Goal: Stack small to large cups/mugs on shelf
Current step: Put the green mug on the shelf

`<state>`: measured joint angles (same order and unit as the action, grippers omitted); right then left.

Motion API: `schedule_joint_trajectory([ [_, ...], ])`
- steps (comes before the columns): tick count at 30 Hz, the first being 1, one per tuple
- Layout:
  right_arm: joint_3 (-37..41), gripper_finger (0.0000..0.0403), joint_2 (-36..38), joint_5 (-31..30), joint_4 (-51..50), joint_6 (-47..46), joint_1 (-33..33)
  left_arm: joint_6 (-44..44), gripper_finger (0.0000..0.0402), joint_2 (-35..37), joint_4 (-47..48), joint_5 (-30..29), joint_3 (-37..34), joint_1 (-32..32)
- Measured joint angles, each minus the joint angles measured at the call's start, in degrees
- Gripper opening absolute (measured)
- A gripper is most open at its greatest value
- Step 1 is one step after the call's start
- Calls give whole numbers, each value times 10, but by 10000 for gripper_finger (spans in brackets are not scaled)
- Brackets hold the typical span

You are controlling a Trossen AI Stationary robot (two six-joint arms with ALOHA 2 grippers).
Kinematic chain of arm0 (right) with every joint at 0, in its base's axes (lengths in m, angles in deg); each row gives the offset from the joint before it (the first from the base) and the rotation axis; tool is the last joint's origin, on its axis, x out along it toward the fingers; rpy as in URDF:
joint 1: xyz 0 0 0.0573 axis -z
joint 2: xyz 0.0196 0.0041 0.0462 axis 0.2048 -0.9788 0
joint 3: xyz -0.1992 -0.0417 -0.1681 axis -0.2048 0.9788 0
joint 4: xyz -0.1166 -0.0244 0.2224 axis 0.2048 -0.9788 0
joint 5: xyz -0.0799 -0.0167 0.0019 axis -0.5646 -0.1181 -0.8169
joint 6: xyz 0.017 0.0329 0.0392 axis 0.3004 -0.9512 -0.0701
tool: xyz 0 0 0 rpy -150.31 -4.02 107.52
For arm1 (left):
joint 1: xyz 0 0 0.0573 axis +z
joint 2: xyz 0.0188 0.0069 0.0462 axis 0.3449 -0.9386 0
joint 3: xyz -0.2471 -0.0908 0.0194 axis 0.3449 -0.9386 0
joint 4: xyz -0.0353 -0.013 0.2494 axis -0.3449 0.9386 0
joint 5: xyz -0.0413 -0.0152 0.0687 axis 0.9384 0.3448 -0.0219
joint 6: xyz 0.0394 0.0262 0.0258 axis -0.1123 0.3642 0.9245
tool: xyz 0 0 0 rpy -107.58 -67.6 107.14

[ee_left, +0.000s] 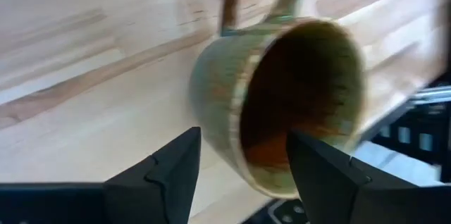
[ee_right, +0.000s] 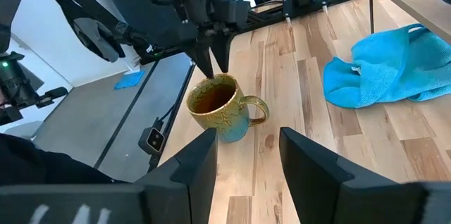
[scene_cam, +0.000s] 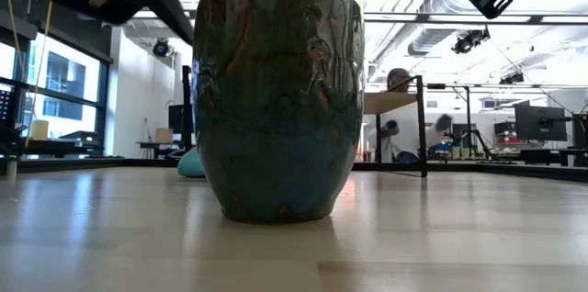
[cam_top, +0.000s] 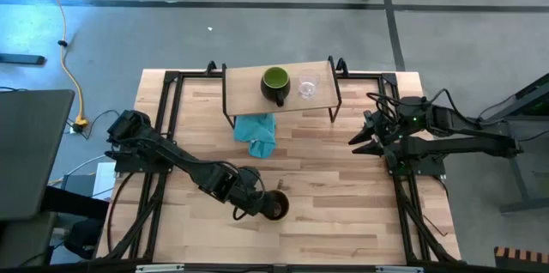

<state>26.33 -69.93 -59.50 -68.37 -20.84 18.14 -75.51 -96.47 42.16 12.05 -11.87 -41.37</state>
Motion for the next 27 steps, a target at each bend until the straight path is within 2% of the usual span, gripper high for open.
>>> schedule_joint_trajectory([
  [13,0,144,-1,0,-2,1,0,7,165,-40,-50,33,1,0],
  [20,0,144,-1,0,-2,0,0,13,147,-41,-37,34,0,3],
  [27,0,144,0,0,-2,0,0,42,107,-41,-34,34,0,4],
])
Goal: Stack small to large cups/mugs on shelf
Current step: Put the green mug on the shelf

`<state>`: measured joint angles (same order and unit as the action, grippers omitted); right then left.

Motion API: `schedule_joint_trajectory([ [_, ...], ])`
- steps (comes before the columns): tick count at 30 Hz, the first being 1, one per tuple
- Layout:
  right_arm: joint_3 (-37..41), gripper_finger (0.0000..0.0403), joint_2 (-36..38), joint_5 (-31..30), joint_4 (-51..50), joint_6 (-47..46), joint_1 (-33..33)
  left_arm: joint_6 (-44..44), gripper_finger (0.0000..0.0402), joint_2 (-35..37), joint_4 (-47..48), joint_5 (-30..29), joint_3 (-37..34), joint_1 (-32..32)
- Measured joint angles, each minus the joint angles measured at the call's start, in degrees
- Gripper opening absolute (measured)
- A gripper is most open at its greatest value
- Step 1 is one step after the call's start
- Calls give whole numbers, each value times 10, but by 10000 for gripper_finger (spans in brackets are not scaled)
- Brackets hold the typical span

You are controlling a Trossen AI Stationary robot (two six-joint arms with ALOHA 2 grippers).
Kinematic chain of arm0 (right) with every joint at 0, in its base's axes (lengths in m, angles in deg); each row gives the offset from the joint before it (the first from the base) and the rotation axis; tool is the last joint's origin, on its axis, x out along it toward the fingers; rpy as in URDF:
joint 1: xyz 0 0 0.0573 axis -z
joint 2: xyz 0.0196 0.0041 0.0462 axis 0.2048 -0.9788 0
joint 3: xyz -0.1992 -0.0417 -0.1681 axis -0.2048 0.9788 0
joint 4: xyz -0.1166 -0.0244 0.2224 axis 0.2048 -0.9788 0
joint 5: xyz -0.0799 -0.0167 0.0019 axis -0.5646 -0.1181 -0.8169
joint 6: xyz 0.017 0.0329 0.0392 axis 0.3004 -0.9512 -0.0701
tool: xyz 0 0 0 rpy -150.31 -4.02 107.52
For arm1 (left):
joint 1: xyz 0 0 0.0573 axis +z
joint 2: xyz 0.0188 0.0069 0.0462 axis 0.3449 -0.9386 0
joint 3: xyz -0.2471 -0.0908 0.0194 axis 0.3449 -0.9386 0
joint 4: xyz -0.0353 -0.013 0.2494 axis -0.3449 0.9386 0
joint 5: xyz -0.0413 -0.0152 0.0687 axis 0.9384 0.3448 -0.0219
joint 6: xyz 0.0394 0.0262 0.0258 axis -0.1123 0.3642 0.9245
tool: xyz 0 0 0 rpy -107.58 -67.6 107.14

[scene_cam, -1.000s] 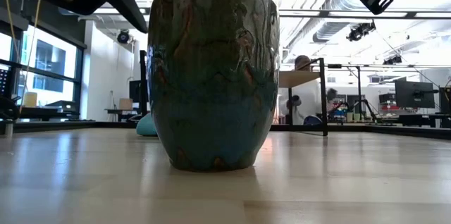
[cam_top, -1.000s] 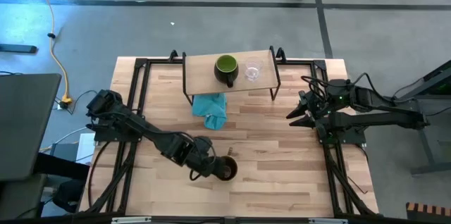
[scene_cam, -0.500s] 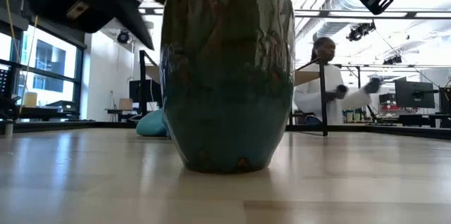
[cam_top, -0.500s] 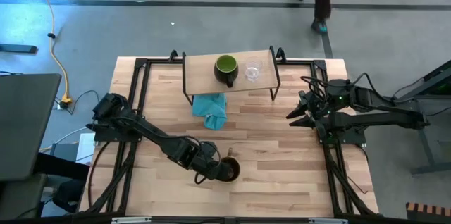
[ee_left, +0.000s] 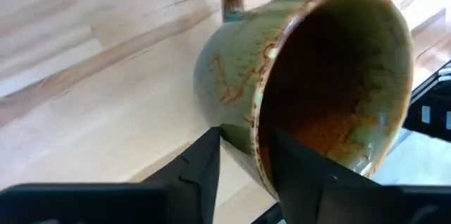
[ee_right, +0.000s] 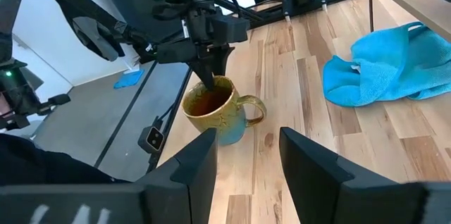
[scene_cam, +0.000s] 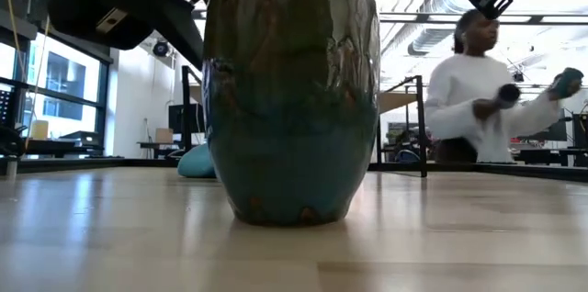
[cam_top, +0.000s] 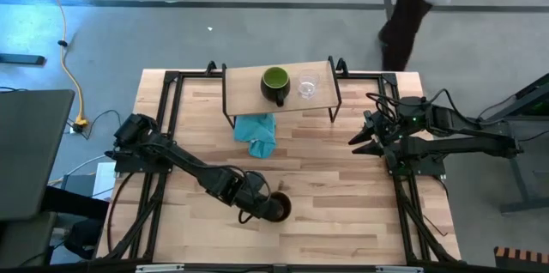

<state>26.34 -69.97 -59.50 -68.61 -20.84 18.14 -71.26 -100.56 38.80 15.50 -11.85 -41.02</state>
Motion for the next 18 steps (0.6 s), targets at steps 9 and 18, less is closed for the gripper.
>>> schedule_joint_trajectory([
  [9,0,144,0,-1,0,1,0,87,36,0,13,22,0,19],
  [18,0,144,0,-1,-3,0,0,219,38,0,55,86,12,57],
])
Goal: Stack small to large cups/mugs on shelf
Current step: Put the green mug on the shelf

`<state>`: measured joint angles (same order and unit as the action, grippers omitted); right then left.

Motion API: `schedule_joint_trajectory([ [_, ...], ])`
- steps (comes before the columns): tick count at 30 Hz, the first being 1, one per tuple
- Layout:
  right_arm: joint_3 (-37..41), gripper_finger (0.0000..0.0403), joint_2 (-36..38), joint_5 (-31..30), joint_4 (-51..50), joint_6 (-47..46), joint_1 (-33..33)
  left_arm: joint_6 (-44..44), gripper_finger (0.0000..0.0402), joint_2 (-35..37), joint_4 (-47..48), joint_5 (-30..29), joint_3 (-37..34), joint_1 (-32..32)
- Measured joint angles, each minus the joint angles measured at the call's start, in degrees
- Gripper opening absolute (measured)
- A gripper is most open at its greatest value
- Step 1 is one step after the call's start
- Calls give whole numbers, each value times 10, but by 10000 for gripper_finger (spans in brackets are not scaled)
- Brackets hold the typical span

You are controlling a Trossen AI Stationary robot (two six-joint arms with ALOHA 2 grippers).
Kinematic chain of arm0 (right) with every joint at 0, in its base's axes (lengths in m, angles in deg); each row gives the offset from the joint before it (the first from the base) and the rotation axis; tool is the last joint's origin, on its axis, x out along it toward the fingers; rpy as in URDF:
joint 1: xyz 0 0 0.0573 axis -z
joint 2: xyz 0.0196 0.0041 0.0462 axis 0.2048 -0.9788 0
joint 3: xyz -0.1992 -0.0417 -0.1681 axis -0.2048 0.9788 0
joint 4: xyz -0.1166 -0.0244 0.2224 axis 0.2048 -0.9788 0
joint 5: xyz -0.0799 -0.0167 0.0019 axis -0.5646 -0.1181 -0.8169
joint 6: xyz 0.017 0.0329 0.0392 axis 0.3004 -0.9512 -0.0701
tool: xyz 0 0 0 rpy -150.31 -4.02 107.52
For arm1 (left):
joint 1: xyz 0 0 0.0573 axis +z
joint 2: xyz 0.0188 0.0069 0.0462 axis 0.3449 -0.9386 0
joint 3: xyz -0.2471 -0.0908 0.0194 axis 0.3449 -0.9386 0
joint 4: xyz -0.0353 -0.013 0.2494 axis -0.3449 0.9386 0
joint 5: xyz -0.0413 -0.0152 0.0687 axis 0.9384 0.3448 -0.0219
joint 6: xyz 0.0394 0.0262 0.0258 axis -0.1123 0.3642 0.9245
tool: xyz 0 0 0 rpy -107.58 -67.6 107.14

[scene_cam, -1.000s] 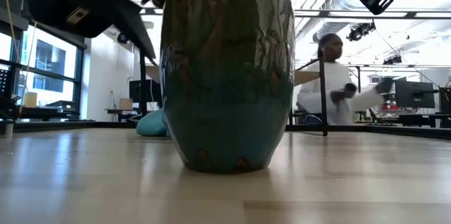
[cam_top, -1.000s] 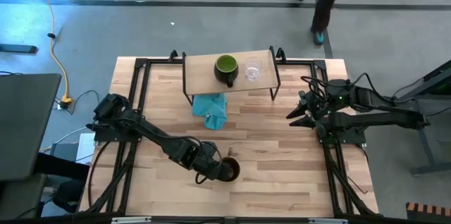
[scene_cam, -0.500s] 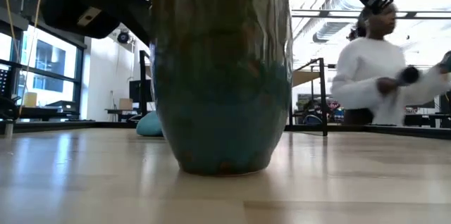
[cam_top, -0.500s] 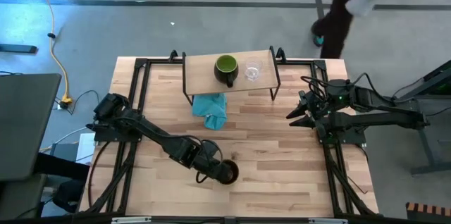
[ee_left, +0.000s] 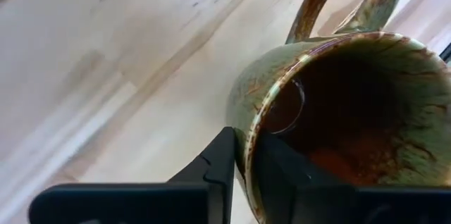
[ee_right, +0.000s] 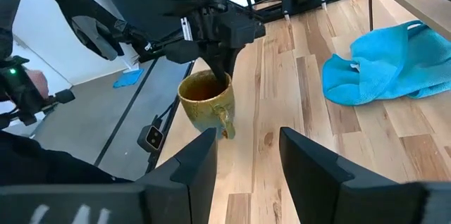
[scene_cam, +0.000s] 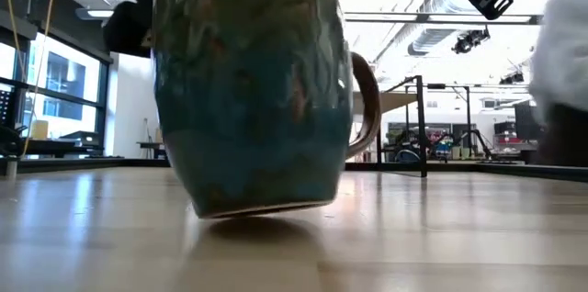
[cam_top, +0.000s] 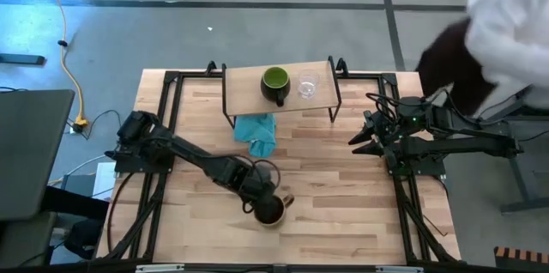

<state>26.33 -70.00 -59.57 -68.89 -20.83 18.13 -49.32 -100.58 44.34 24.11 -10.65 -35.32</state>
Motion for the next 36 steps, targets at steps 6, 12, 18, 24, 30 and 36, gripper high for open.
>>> schedule_joint_trajectory([
  [6,0,144,0,-2,0,-1,0,89,36,0,84,0,37,29],
  [12,0,144,0,-10,0,-5,0,227,19,0,153,-10,65,56],
  [18,0,144,0,-20,0,-21,0,377,35,0,163,21,78,78],
  [24,0,144,0,-35,0,-41,0,496,28,0,182,10,80,93],
  [30,0,144,0,-40,0,-65,0,627,29,0,218,-35,80,93],
  [36,0,144,0,-70,0,-70,0,704,33,0,226,-44,80,96],
])
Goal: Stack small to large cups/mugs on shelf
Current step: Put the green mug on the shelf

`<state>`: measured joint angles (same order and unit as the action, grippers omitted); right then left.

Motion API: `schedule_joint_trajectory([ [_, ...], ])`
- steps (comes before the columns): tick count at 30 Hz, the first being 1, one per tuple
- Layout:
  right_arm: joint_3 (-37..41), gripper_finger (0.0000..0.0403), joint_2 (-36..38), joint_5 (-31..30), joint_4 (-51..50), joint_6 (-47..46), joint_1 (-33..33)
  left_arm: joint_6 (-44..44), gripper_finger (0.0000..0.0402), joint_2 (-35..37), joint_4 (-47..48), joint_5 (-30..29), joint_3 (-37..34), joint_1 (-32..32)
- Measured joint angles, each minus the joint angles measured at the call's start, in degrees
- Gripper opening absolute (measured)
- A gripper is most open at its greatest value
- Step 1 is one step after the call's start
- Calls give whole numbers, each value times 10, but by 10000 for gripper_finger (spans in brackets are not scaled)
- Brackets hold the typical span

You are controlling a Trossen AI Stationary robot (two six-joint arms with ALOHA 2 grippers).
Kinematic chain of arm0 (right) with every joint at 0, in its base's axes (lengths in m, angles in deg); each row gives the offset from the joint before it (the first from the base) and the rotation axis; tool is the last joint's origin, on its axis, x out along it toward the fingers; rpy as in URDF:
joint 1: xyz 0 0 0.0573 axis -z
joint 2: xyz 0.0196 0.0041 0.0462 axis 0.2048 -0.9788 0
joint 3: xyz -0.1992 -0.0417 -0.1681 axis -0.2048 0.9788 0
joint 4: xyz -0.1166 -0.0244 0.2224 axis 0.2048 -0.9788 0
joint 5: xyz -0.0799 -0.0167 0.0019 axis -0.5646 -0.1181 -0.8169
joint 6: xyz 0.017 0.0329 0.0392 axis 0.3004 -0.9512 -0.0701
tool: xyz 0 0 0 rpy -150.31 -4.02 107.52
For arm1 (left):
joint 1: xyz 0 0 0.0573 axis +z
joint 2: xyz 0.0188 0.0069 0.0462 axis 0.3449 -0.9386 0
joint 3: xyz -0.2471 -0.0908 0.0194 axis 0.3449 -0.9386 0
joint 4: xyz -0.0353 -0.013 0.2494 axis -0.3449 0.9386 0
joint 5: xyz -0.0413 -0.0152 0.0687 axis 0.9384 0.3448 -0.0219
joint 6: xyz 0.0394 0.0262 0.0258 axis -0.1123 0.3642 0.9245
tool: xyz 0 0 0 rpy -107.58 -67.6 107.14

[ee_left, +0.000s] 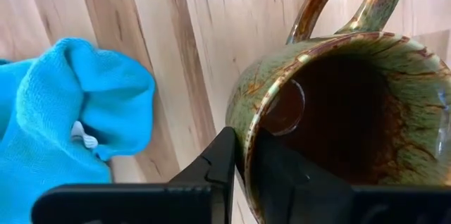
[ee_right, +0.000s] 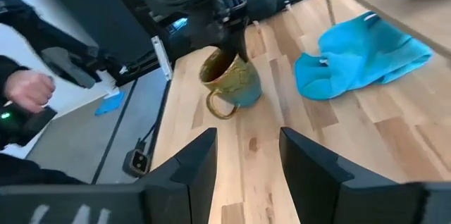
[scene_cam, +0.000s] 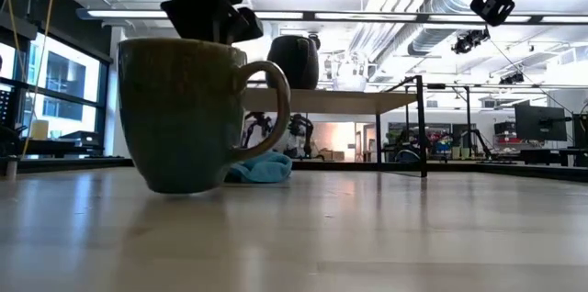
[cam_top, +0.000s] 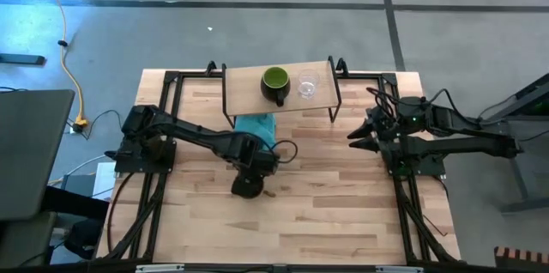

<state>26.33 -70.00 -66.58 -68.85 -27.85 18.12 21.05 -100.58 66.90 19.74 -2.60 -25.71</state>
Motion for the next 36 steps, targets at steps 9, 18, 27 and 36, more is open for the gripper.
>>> schedule_joint_trajectory([
  [9,0,144,-2,-34,25,0,0,48,44,0,1,7,0,4],
  [18,0,144,-20,-34,35,3,0,101,37,0,-32,11,0,3],
  [27,0,144,-41,-29,58,4,0,115,45,-3,-60,9,-10,11],
  [36,0,144,-41,-28,61,4,0,115,46,-3,-63,2,-10,15],
])
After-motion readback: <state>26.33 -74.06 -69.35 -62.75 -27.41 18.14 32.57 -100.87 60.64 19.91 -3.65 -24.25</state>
